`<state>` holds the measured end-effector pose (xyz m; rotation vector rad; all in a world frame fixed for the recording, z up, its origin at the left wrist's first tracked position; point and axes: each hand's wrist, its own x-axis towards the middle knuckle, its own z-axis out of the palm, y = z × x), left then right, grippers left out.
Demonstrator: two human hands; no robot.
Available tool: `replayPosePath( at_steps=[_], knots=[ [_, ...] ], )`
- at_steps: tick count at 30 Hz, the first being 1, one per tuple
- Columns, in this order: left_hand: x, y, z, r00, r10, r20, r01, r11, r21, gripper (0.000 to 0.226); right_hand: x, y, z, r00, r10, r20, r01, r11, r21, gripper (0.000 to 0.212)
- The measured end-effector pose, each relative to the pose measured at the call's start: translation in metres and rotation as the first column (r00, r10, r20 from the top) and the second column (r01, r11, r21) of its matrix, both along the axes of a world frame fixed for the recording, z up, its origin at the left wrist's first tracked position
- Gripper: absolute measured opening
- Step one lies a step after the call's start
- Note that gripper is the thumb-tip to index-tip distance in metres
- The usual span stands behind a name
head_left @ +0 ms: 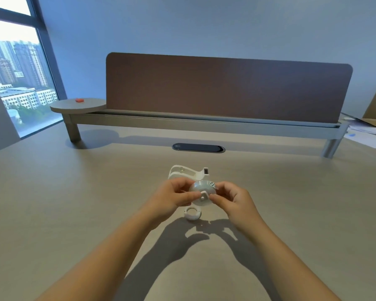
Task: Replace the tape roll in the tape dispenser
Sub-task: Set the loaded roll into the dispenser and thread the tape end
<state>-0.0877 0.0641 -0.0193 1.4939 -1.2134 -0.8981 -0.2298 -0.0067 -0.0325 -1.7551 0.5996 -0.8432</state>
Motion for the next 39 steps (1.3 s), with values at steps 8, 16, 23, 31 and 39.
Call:
replayPosePath(
  at_steps=[8,16,23,31,39],
  knots=[
    [0.02,-0.015,-0.006,0.995,0.079,-0.061,-0.084,0.993,-0.084,0.013,0.025,-0.016,-0.002,0.999,0.037,0.024,-0.038,0.999,0.022,0.022],
    [0.067,-0.058,0.008,0.957,0.29,0.016,-0.28,0.935,-0.217,0.012,0.063,-0.056,0.001,0.976,-0.194,-0.099,0.177,0.972,-0.158,0.04],
    [0.078,-0.086,-0.011,0.908,0.266,0.322,-0.222,0.96,-0.168,0.029,0.069,-0.077,-0.029,0.921,-0.178,-0.346,0.133,0.98,-0.15,0.057],
    [0.081,-0.092,-0.015,0.817,0.234,0.527,-0.198,0.972,-0.124,0.024,0.071,-0.08,-0.036,0.927,-0.177,-0.33,0.141,0.982,-0.129,0.053],
    [0.083,-0.092,-0.017,0.865,0.172,0.471,-0.188,0.982,-0.014,0.028,0.072,-0.079,-0.039,0.925,-0.194,-0.326,0.169,0.98,-0.104,0.05]
  ],
)
